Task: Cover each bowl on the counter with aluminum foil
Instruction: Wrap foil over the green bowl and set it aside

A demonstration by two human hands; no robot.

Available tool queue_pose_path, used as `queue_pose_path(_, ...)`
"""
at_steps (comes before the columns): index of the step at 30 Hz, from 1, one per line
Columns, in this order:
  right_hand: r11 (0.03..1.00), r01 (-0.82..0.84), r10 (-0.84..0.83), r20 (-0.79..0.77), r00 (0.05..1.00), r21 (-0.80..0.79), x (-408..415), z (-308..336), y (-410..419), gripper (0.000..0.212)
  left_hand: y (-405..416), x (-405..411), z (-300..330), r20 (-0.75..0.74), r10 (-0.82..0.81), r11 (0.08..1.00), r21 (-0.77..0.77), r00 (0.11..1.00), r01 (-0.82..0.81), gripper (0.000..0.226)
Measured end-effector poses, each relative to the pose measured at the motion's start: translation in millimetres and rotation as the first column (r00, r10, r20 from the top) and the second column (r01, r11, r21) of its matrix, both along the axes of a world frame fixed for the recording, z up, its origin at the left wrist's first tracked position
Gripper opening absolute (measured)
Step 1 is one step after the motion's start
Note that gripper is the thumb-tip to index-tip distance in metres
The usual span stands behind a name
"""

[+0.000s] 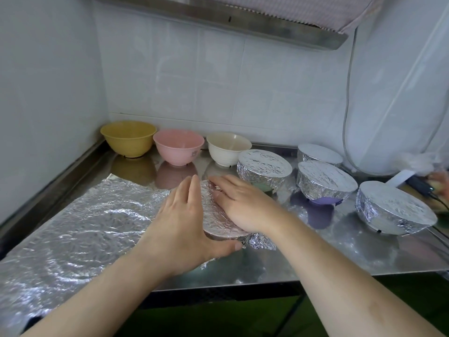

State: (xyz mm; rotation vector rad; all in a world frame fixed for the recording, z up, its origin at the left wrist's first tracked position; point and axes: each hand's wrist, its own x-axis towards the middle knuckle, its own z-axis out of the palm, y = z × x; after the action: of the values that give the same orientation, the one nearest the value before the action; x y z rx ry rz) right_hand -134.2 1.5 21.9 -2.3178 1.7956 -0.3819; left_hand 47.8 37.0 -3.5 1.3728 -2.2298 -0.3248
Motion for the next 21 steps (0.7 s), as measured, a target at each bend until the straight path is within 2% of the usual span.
queue_pose_path(3,0.999,0.038,-0.038,0.012,0.999,-0.009,4,1,7,0.055,0,-2,-2,-0.010,0.013,1.000,-0.005,1.000,-0.013,0.156)
queue_pose_path(5,0.996,0.058,-0.066,0.114,0.991,0.067,0,8,15,0.065,-1,-1,-3,-0.031,0.016,0.999,0.040,0.999,-0.015,0.157)
queue_pose_path(8,0.969,0.006,-0.118,0.442,0.889,0.246,-22,11,26,0.101,-3,4,-1,-0.074,0.006,0.992,0.128,0.997,0.004,0.158)
queue_pose_path(10,0.956,-0.051,-0.123,0.554,0.823,0.289,-40,4,30,0.134,-5,7,0,-0.082,-0.001,0.986,0.166,0.997,0.015,0.159)
queue_pose_path(11,0.949,-0.083,-0.107,0.559,0.822,0.303,-47,-1,31,0.145,-6,7,0,-0.085,-0.004,0.985,0.173,0.996,0.019,0.160)
queue_pose_path(13,0.943,-0.126,-0.047,0.496,0.867,0.310,-59,-10,34,0.155,-9,9,-1,-0.092,-0.013,0.985,0.168,0.996,0.028,0.163)
queue_pose_path(15,0.954,-0.121,-0.012,0.437,0.899,0.275,-64,-16,37,0.152,-11,10,-2,-0.092,-0.020,0.986,0.165,0.996,0.035,0.165)
queue_pose_path(18,0.978,-0.068,-0.026,0.440,0.898,0.198,-61,-21,40,0.144,-13,10,-5,-0.084,-0.018,0.987,0.156,0.996,0.031,0.165)
queue_pose_path(21,0.985,-0.050,-0.035,0.475,0.879,0.165,-56,-29,40,0.155,-16,11,-9,-0.102,-0.010,0.990,0.137,0.995,0.024,0.163)
